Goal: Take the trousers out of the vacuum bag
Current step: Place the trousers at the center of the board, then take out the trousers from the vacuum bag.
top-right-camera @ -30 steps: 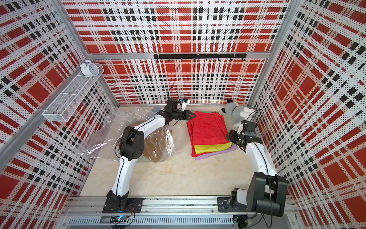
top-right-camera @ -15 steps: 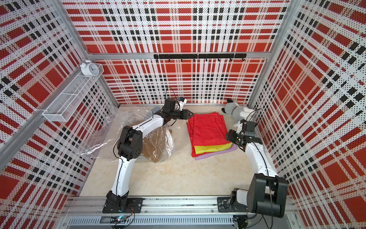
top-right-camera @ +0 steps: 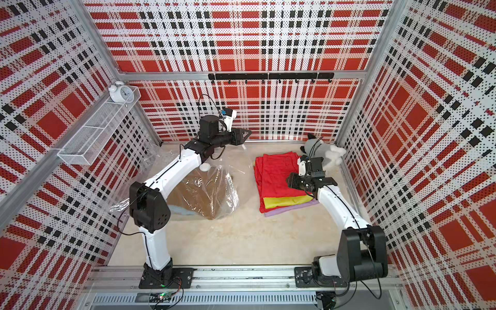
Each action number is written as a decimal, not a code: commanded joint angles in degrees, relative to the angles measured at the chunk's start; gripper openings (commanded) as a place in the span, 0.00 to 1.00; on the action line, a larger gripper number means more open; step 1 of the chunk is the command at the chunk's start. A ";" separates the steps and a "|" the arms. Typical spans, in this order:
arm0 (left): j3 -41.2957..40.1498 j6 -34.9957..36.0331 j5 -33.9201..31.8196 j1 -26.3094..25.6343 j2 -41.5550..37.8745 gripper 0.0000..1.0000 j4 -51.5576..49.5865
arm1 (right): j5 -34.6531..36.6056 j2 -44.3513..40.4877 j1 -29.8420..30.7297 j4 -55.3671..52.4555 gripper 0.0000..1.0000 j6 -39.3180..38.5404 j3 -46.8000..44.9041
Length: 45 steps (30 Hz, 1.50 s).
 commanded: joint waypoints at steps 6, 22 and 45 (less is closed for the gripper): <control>-10.83 3.35 -11.79 1.55 -9.94 0.58 -3.62 | 1.20 2.52 3.66 2.28 0.52 2.07 -3.37; -17.98 6.44 -16.84 0.94 -14.75 0.65 -7.72 | 1.88 2.44 4.91 2.62 0.61 4.27 0.40; -19.90 7.67 -29.92 -3.97 -11.94 0.67 -14.91 | 1.38 8.75 13.61 5.85 0.63 6.60 7.79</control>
